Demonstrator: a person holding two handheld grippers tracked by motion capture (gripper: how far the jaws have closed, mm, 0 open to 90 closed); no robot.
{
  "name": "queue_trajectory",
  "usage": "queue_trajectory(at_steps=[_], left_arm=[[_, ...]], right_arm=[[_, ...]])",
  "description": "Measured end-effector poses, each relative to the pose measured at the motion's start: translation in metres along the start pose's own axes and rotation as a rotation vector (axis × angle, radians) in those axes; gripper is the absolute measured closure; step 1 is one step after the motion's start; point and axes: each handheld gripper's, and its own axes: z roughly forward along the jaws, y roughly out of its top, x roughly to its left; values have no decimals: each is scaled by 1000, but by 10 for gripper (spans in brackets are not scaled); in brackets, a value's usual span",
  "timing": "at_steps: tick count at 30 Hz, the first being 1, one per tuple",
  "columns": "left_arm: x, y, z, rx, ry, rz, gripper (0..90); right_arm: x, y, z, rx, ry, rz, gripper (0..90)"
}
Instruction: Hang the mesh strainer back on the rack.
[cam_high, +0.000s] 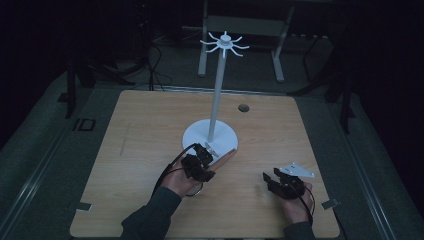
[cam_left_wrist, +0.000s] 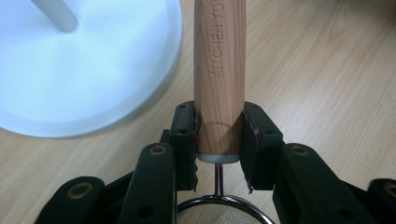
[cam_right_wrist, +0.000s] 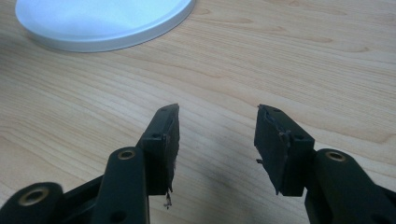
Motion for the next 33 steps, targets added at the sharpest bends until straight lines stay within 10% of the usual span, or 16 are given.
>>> queue_trajectory(at_steps=[33], left_arm=[[9, 16, -52, -297, 90, -126, 691]], right_arm=[[-2, -1, 0, -5, -11, 6, 498]])
